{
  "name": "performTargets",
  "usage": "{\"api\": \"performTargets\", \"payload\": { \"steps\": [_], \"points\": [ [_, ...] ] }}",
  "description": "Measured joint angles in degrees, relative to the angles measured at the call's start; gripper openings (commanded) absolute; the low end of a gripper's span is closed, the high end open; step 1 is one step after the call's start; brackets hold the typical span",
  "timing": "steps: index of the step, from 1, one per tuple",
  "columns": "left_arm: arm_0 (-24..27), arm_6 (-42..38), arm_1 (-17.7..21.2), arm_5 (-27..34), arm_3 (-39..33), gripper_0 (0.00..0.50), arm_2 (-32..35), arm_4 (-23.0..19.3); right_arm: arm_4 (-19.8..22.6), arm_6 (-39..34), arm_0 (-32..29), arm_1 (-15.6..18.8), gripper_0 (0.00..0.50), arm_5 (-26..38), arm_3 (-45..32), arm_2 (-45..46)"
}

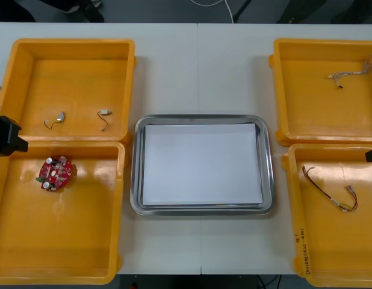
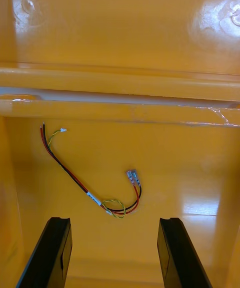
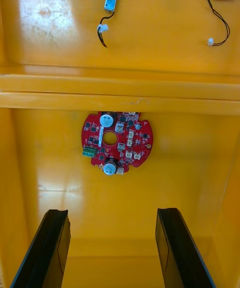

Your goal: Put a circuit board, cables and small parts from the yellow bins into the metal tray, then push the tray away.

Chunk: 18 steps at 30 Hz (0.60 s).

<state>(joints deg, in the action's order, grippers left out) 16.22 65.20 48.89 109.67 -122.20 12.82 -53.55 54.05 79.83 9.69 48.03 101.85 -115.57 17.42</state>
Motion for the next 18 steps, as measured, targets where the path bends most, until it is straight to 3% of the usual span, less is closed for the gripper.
{"api": "performTargets", "payload": {
  "steps": [18],
  "points": [
    [0.0,0.0,0.0,0.0,0.0,0.5,0.0,0.0,0.0,0.0,0.0,0.0,0.5,0.0,0.0,0.0]
  ]
}}
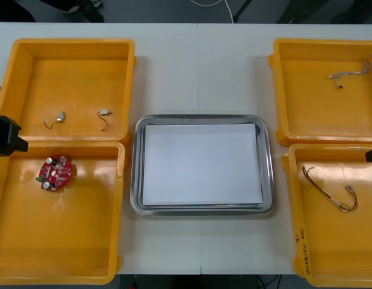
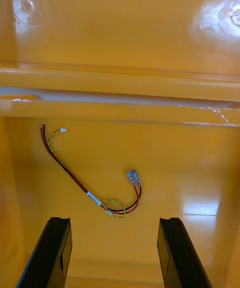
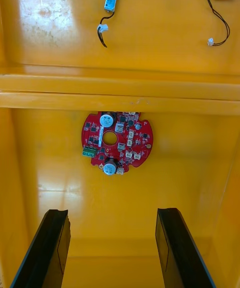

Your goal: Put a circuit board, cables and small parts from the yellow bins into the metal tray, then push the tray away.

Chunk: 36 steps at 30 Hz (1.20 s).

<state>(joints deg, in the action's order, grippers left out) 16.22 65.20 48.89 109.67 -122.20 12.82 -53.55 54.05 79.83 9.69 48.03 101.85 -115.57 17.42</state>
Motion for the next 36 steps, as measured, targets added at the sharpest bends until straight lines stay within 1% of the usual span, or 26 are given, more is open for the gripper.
{"api": "performTargets", "payload": {
  "steps": [29,36],
  "points": [
    [0.0,0.0,0.0,0.0,0.0,0.5,0.0,0.0,0.0,0.0,0.0,0.0,0.5,0.0,0.0,0.0],
    [-1.3,0.0,-0.69,0.01,0.05,0.5,-0.61,0.0,0.0,0.0,-0.02,0.0,0.5,0.0,0.0,0.0]
  ]
}}
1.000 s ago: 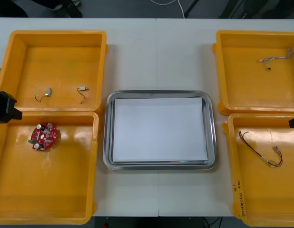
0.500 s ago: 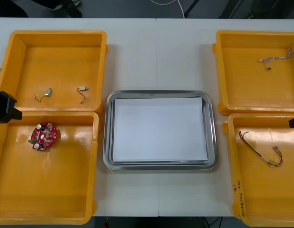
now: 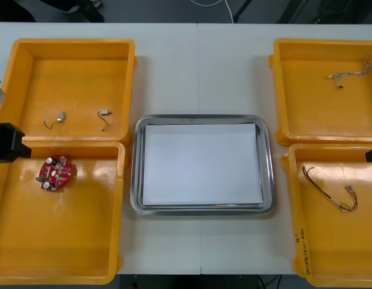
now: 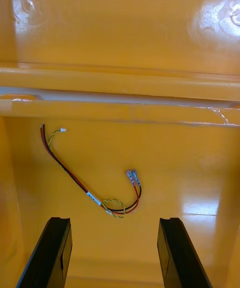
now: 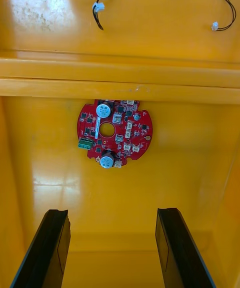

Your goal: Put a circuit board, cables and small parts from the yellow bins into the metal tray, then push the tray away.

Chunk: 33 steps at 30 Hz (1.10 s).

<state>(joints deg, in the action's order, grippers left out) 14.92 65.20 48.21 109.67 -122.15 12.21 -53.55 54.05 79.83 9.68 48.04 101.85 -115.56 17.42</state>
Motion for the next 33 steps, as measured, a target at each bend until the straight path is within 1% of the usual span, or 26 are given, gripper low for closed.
{"api": "performTargets", "payload": {
  "steps": [15,19,23,27,33],
  "points": [
    [-0.14,0.0,-0.01,0.0,0.01,0.5,-0.04,0.0,-0.87,0.0,0.51,1.06,0.5,-1.24,0.01,0.71],
    [-0.8,0.0,-0.01,0.0,0.01,0.5,-0.04,0.0,-0.79,0.01,0.06,1.06,0.5,-3.39,0.01,0.66],
    [-2.2,0.0,-0.01,0.0,0.01,0.5,-0.04,0.14,-0.34,0.59,-1.6,1.06,0.5,-6.04,0.0,0.64],
    [-3.74,0.0,-0.01,0.0,-0.06,0.5,-0.04,0.53,0.33,3.76,-4.77,1.07,0.5,-8.69,-0.5,0.64],
    [-5.8,0.01,-0.45,0.0,-1.49,0.5,-0.04,1.82,1.51,3.82,-9.95,1.08,0.5,-10.34,-2.13,0.63]
  ]
}}
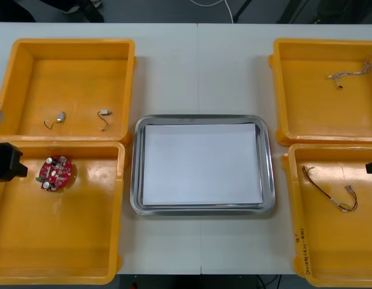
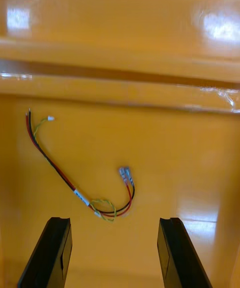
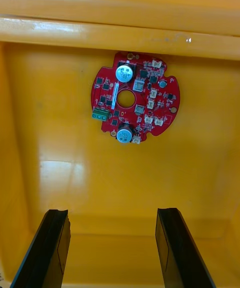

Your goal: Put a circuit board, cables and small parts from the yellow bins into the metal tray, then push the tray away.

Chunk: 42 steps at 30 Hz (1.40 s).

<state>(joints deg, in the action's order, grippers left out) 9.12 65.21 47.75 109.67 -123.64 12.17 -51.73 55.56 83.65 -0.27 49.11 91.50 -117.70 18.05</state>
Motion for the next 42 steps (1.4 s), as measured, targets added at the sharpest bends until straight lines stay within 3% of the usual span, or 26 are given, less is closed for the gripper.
{"api": "performTargets", "payload": {
  "steps": [8,20,29,35,42],
  "points": [
    [-1.76,0.02,-2.2,-0.63,-1.04,0.5,0.0,2.02,1.39,0.0,-2.89,0.01,0.5,-0.11,-0.19,-1.24],
    [-4.62,1.39,-5.4,-7.15,-1.2,0.5,0.0,4.78,1.67,1.99,-3.03,0.04,0.5,-2.28,-0.19,-4.83],
    [-8.32,3.82,-5.54,-11.3,-1.25,0.5,0.0,5.14,0.73,3.81,-3.78,0.26,0.5,-5.53,-0.19,-7.04],
    [-9.94,3.94,-5.55,-13.64,-1.27,0.5,-0.16,6.28,-0.37,14.28,-4.91,0.6,0.5,-8.41,-0.19,-8.59],
    [-10.56,3.99,-5.55,-14.59,-1.27,0.5,-1.11,7.91,-1.59,21.41,-6.87,0.82,0.5,-13.45,-0.19,-9.83]
  ]
}}
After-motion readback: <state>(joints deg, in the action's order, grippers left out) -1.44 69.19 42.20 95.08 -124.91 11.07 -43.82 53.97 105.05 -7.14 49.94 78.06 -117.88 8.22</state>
